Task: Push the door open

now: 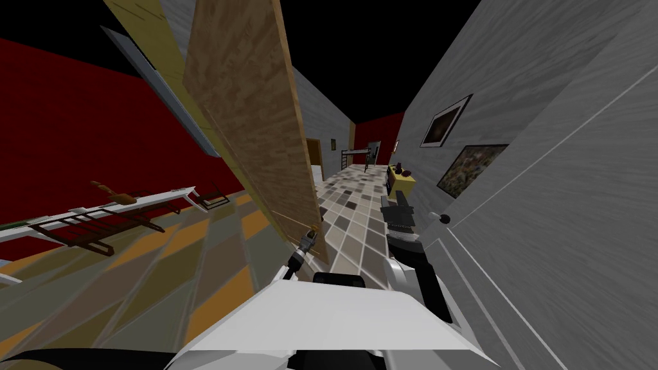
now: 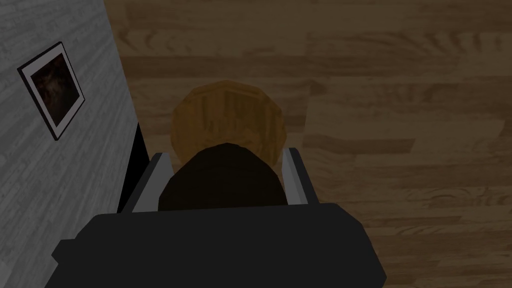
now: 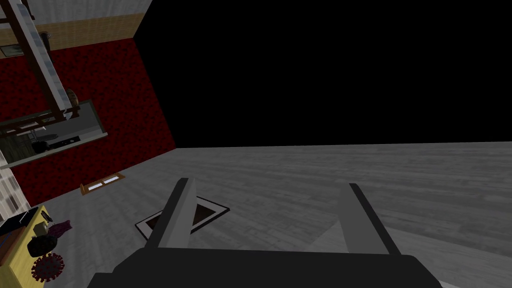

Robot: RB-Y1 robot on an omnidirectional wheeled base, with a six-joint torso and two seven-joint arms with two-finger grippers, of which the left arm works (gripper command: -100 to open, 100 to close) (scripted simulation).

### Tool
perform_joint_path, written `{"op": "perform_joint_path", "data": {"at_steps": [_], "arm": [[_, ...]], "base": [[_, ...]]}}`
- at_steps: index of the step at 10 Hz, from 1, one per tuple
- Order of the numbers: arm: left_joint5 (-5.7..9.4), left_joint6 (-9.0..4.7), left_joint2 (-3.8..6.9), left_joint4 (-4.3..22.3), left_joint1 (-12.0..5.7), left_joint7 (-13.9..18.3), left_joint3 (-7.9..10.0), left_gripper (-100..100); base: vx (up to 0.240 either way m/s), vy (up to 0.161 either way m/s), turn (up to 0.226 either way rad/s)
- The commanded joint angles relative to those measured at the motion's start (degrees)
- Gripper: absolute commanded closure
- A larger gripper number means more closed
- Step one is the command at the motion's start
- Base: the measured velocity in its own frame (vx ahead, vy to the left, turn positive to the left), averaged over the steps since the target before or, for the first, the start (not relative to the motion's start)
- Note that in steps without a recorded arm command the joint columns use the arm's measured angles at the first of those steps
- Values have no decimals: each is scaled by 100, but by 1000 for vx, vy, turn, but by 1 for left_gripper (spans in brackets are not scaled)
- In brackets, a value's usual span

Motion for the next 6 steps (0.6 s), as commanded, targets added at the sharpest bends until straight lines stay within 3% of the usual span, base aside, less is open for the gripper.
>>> {"op": "perform_joint_path", "data": {"at_steps": [1,3,6], "arm": [[4,-7,1,-3,7,1,4,100],[4,-7,1,-3,7,1,4,100],[130,5,4,37,-6,327,-8,100]], "base": [[-17,7,4],[-5,2,2],[12,0,-16]]}}
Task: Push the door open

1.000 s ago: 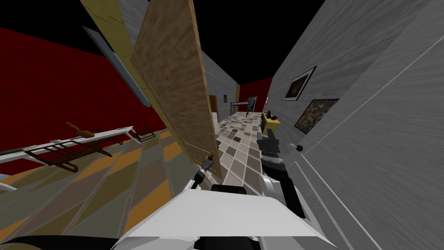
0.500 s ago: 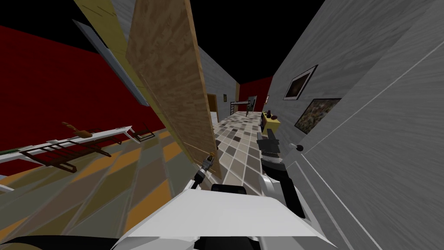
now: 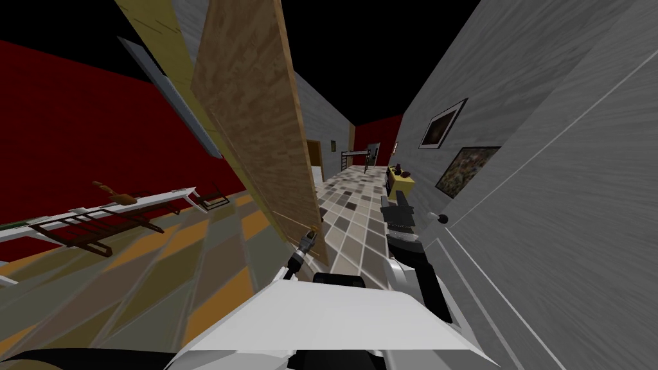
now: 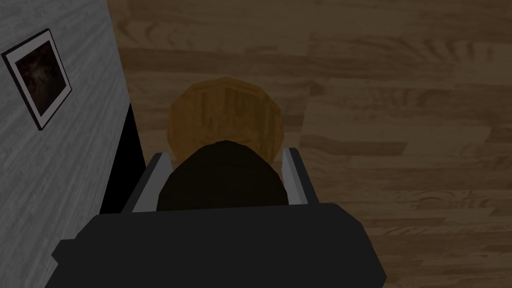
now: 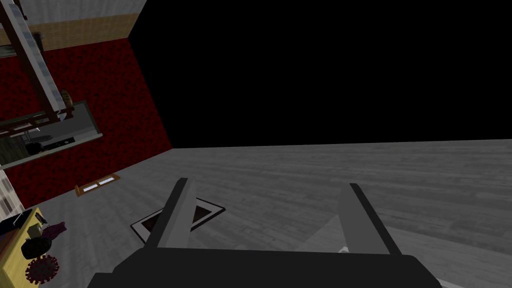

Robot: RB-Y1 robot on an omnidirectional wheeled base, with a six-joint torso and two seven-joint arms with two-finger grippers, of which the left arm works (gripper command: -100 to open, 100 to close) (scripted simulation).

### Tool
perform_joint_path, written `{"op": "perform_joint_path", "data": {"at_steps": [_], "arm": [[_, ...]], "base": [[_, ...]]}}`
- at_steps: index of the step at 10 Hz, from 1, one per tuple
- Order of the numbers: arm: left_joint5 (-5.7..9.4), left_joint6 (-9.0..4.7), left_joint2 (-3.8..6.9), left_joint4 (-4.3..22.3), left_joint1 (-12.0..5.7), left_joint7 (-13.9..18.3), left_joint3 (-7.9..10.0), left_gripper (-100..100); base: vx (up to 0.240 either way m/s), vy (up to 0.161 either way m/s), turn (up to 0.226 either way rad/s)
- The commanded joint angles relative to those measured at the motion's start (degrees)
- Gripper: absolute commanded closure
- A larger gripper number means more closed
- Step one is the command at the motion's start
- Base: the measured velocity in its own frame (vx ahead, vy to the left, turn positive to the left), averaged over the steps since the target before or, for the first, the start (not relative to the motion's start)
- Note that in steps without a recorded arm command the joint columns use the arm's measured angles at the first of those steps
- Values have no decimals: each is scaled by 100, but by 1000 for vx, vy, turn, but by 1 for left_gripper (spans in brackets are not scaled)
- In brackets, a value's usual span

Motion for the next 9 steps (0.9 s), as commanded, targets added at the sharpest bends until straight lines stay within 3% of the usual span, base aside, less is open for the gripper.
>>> {"op": "perform_joint_path", "data": {"at_steps": [1,5,6,9], "arm": [[90,8,1,-30,-24,236,-7,100],[376,6,1,21,-75,833,-20,100],[376,6,1,21,-75,879,-20,100],[656,4,-1,71,-126,1415,-32,100]], "base": [[22,-6,-27],[29,-8,-33],[30,-4,-19],[30,-2,-36]]}}
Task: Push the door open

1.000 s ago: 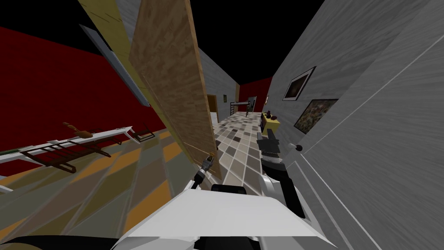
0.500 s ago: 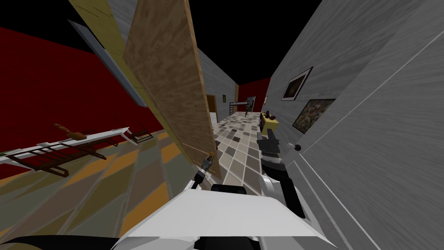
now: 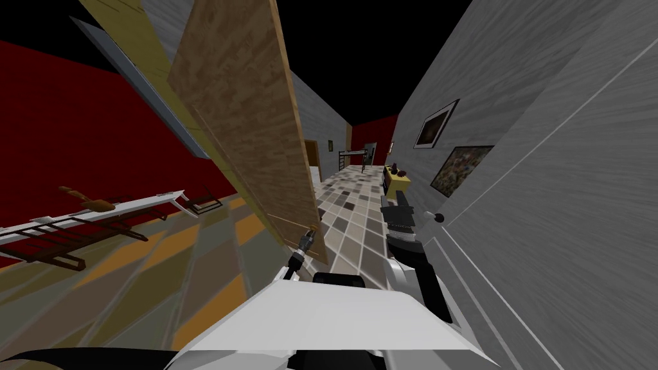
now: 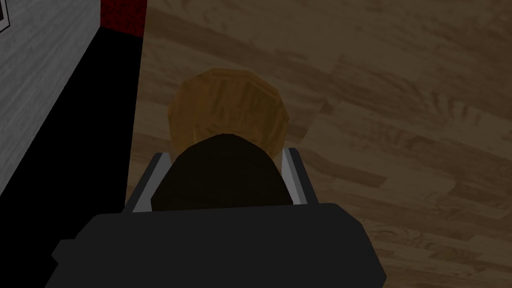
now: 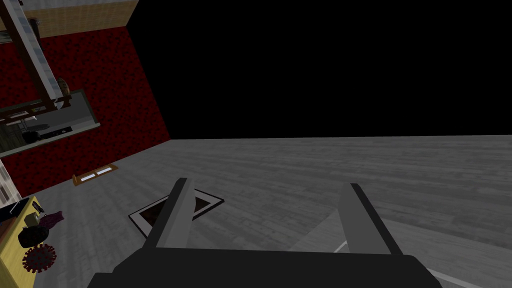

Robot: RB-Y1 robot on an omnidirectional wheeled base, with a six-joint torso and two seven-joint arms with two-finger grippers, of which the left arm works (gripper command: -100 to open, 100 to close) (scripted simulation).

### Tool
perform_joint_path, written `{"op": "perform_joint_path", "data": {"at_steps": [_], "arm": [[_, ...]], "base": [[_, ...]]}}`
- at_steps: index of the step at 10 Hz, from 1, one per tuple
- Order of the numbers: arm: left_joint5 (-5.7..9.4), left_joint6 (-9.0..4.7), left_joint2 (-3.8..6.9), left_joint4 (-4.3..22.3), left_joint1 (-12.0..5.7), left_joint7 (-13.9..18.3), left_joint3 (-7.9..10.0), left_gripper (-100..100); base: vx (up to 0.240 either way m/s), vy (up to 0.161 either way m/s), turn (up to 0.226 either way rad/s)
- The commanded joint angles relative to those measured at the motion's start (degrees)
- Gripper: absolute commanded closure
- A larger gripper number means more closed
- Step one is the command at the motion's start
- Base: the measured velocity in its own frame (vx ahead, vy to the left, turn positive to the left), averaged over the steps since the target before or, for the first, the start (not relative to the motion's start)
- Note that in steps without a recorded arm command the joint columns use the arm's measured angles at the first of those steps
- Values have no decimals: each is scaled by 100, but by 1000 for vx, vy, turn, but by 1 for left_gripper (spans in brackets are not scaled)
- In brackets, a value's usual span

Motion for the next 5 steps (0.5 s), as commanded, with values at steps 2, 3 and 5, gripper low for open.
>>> {"op": "perform_joint_path", "data": {"at_steps": [2,3,5], "arm": [[194,4,24,-40,-47,413,25,100],[307,3,22,-20,-67,554,20,100],[420,2,20,1,-88,854,15,100]], "base": [[28,-5,-27],[44,-5,-52],[33,-6,-26]]}}
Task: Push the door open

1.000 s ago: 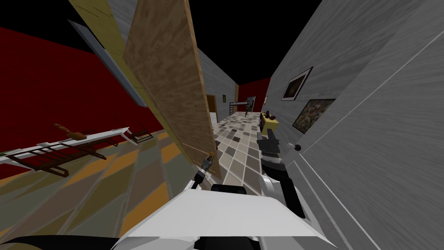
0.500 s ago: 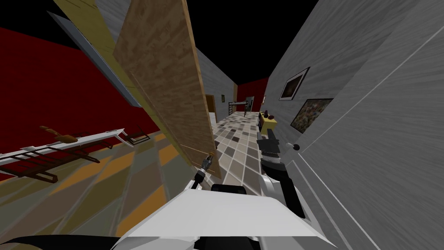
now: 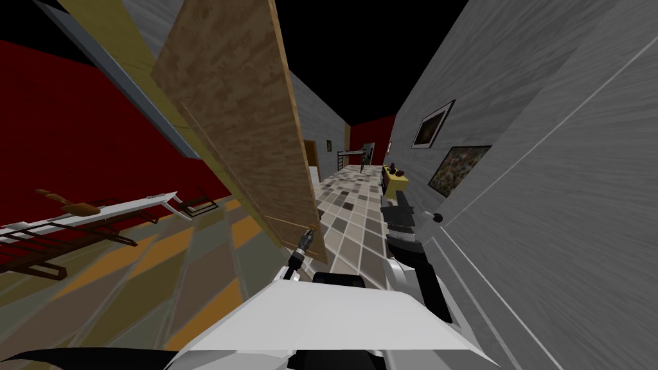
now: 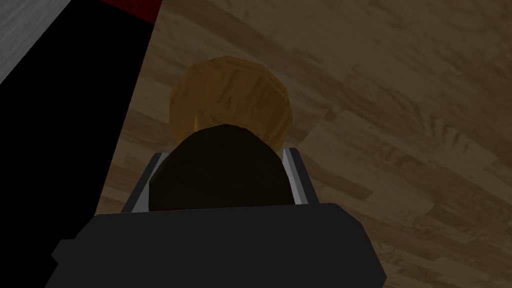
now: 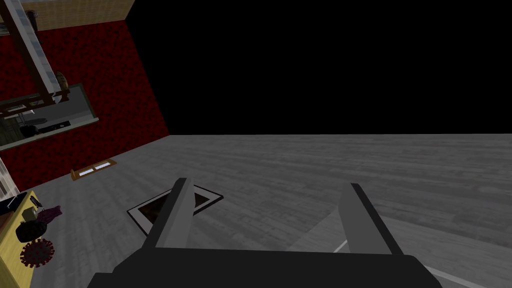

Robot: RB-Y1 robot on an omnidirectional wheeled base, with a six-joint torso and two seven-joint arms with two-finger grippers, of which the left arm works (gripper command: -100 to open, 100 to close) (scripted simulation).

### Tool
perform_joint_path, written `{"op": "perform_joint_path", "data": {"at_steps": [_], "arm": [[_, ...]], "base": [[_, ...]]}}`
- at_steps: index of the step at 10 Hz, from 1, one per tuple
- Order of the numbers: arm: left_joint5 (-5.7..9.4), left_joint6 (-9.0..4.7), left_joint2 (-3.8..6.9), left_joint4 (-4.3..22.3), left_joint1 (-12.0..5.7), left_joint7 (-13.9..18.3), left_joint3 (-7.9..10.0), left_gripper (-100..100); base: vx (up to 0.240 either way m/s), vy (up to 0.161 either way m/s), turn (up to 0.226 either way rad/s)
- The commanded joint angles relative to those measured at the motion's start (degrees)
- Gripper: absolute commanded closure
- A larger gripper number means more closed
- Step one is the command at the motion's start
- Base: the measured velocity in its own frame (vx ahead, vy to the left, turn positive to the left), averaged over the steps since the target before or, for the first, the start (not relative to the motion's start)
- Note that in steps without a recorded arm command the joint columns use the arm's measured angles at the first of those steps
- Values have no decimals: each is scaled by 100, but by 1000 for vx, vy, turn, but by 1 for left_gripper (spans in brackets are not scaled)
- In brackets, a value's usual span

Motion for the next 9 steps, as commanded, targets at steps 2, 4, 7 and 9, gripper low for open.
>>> {"op": "perform_joint_path", "data": {"at_steps": [2,4,7,9], "arm": [[214,-48,25,86,-107,347,55,100],[346,-49,21,110,-131,579,49,100],[608,-51,12,157,-178,1043,37,100],[748,-52,6,182,-203,1278,31,100]], "base": [[43,2,-36],[30,4,-31],[31,-5,-26],[49,14,-30]]}}
